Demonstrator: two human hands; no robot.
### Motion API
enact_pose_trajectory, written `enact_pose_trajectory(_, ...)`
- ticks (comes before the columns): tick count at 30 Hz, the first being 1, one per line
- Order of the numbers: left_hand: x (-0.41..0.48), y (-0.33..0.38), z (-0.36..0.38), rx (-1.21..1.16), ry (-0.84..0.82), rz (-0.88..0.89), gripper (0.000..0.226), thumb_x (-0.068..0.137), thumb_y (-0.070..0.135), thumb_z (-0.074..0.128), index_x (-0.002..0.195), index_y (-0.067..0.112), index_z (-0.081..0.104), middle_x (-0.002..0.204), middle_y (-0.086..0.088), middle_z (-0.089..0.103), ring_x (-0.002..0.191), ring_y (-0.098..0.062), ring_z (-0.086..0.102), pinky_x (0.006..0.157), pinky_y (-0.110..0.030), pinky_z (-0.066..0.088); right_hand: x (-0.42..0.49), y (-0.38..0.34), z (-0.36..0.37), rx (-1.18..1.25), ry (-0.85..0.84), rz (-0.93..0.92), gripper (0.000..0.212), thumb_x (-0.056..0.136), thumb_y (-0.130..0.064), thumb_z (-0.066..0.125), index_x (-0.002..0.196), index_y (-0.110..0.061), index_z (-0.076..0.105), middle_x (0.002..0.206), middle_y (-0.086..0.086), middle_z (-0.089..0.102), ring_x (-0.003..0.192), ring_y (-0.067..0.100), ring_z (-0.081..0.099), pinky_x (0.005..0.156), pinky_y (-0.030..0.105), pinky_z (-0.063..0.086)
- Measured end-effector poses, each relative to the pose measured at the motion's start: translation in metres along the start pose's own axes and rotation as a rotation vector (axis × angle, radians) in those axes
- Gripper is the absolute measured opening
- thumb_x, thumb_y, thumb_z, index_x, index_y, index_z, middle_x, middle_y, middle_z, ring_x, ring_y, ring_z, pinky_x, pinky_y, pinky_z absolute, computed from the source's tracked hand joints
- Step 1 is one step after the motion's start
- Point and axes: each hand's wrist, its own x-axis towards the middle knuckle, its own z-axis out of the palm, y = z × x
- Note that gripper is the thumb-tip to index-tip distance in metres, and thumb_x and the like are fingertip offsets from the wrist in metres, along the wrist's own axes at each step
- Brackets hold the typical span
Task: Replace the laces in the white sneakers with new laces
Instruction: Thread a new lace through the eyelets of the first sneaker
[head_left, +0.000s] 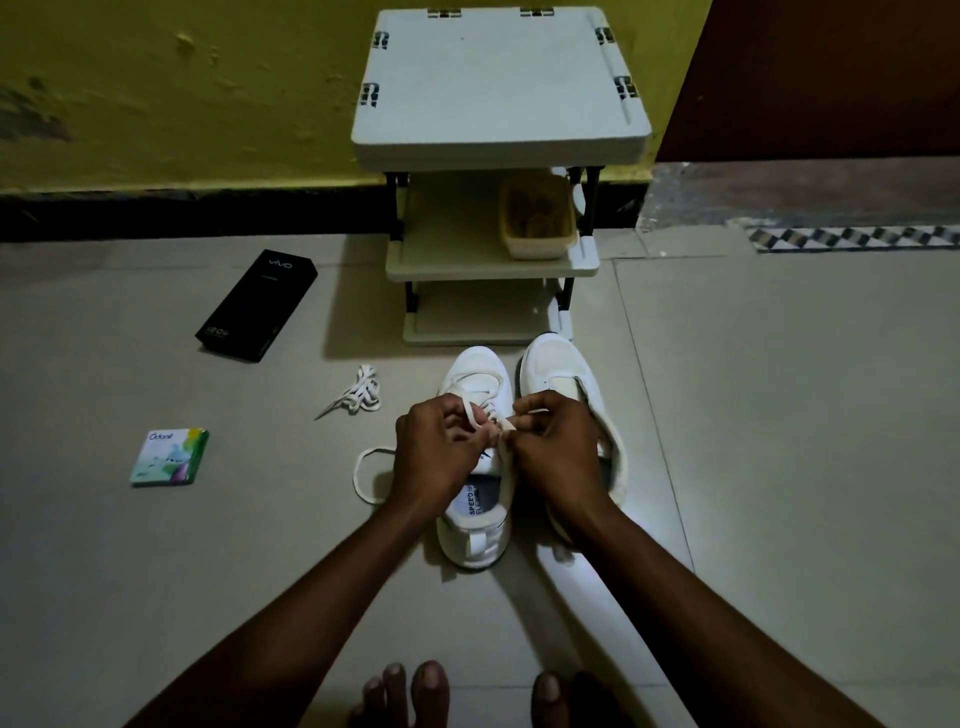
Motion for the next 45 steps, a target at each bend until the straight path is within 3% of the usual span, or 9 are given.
enact_pose_trajectory(6, 0.001, 0.004, -0.002, 0.165, -0.015, 0.107, 0.015, 0.078, 0.010, 0.079, 0.079, 0.021, 0.071, 0.073, 0.008, 0.074, 0.073, -0.006, 0.073, 0.073, -0.039, 0.062, -0.001, -0.003, 0.000, -0.072, -0.019, -0.028, 0.028, 0.072, -0.009, 0.072, 0.096, -0.021, 0.066, 0.078, -0.003, 0.075, 0.073, 0.012, 0.072, 0.074, 0.044, 0.061)
enact_pose_trajectory(14, 0.005, 0.000, 0.012, 0.424, 0.047, 0.152, 0.007, 0.078, 0.018, 0.065, 0.083, 0.020, 0.061, 0.078, -0.003, 0.072, 0.079, -0.030, 0.068, 0.068, -0.046, 0.056, -0.003, -0.010, 0.001, -0.131, -0.052, -0.082, 0.035, 0.072, -0.008, 0.075, 0.103, -0.020, 0.063, 0.075, -0.002, 0.073, 0.071, 0.011, 0.070, 0.071, 0.040, 0.060)
enact_pose_trajectory(20, 0.007, 0.001, 0.008, 0.112, 0.107, -0.099, 0.024, 0.062, 0.036, 0.074, 0.077, 0.028, 0.057, 0.069, 0.007, 0.072, 0.071, -0.020, 0.074, 0.065, -0.049, 0.061, -0.006, -0.006, 0.001, -0.097, -0.030, -0.101, 0.033, 0.075, -0.007, 0.075, 0.103, -0.020, 0.063, 0.078, -0.002, 0.073, 0.074, 0.009, 0.070, 0.074, 0.037, 0.060)
enact_pose_trajectory(23, 0.003, 0.003, 0.010, 0.093, 0.121, -0.049, 0.024, 0.064, 0.030, 0.079, 0.075, 0.026, 0.058, 0.068, 0.008, 0.071, 0.071, -0.019, 0.073, 0.066, -0.048, 0.061, -0.007, -0.007, 0.002, -0.129, -0.016, -0.135, 0.034, 0.077, -0.010, 0.076, 0.105, -0.021, 0.062, 0.078, -0.005, 0.071, 0.073, 0.006, 0.068, 0.071, 0.032, 0.058)
enact_pose_trajectory(26, -0.002, 0.006, 0.008, 0.022, 0.101, 0.008, 0.022, 0.074, 0.004, 0.081, 0.077, 0.018, 0.064, 0.072, 0.005, 0.073, 0.074, -0.013, 0.075, 0.074, -0.046, 0.063, -0.007, -0.003, 0.004, -0.102, 0.005, -0.128, 0.033, 0.077, -0.013, 0.078, 0.104, -0.022, 0.060, 0.079, -0.002, 0.072, 0.073, 0.010, 0.070, 0.069, 0.034, 0.059)
enact_pose_trajectory(29, -0.006, 0.005, 0.003, -0.016, 0.063, 0.047, 0.022, 0.078, -0.011, 0.072, 0.080, 0.010, 0.068, 0.076, 0.001, 0.075, 0.077, -0.012, 0.075, 0.077, -0.044, 0.063, -0.008, 0.000, 0.006, -0.085, 0.019, -0.127, 0.032, 0.078, -0.012, 0.079, 0.103, -0.020, 0.061, 0.083, -0.001, 0.071, 0.075, 0.009, 0.069, 0.070, 0.026, 0.057)
enact_pose_trajectory(33, -0.008, 0.008, 0.001, 0.149, 0.068, 0.133, 0.016, 0.082, -0.001, 0.072, 0.082, 0.015, 0.068, 0.074, 0.008, 0.073, 0.075, -0.004, 0.071, 0.073, -0.036, 0.060, -0.009, 0.000, 0.006, -0.087, 0.014, -0.155, 0.030, 0.079, -0.012, 0.078, 0.103, -0.018, 0.061, 0.084, -0.001, 0.071, 0.076, 0.008, 0.070, 0.066, 0.018, 0.053)
enact_pose_trajectory(38, -0.008, 0.007, -0.001, 0.226, 0.060, 0.186, 0.011, 0.080, 0.007, 0.069, 0.079, 0.015, 0.061, 0.073, 0.003, 0.069, 0.074, -0.017, 0.071, 0.069, -0.042, 0.058, -0.008, 0.002, 0.007, -0.088, -0.001, -0.151, 0.031, 0.079, -0.009, 0.077, 0.103, -0.020, 0.060, 0.084, -0.002, 0.071, 0.075, 0.007, 0.069, 0.062, 0.010, 0.049)
enact_pose_trajectory(45, -0.007, 0.016, 0.003, 0.206, 0.103, 0.127, 0.015, 0.078, -0.002, 0.071, 0.078, 0.013, 0.069, 0.069, 0.005, 0.070, 0.072, -0.007, 0.067, 0.074, -0.036, 0.056, -0.006, 0.004, 0.007, -0.085, 0.006, -0.159, 0.032, 0.080, -0.008, 0.078, 0.103, -0.021, 0.059, 0.084, -0.002, 0.072, 0.074, 0.005, 0.070, 0.062, 0.010, 0.049)
